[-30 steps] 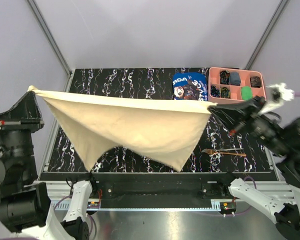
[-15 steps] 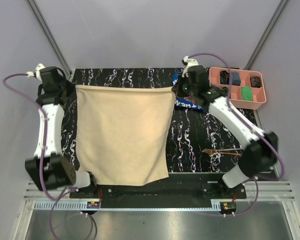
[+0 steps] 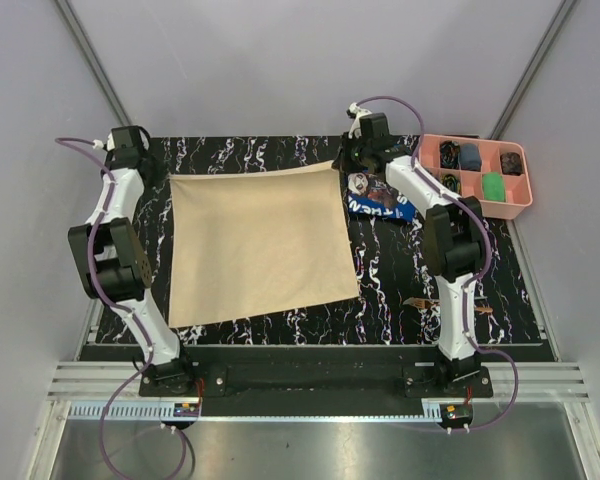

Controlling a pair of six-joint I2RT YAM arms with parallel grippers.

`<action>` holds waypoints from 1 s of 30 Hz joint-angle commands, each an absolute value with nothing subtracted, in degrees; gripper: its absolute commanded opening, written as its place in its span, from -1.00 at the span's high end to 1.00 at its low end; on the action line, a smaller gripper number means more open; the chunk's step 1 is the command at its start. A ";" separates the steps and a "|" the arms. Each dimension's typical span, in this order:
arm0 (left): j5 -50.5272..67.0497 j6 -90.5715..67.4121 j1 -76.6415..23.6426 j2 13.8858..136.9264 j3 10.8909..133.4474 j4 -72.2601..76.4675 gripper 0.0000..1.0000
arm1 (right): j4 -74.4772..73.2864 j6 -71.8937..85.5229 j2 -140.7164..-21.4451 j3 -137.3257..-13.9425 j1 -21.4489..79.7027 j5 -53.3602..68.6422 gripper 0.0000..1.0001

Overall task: Fold the napkin into a case and place the utensils inside
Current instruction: Fold and flatten the napkin at the center of the board.

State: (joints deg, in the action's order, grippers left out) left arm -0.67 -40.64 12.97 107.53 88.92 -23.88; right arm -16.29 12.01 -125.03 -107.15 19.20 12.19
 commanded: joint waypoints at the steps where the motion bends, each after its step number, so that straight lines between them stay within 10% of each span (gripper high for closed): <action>1: -0.35 -39.29 13.10 106.61 93.08 -26.96 1.00 | -19.06 13.70 -122.88 -108.29 19.07 15.90 1.00; 18: -2.72 -47.10 12.66 72.17 48.10 -44.37 1.00 | -26.10 25.05 -90.71 -64.70 19.16 26.70 1.00; 30: -10.45 -52.64 12.83 64.86 44.92 -54.31 1.00 | -26.98 25.84 -84.64 -51.51 19.16 29.18 1.00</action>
State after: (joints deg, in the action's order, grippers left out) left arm -4.99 -49.69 12.75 67.42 45.36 -51.70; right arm -26.44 25.34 -87.46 -54.26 19.16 27.64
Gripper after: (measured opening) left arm 0.008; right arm 0.019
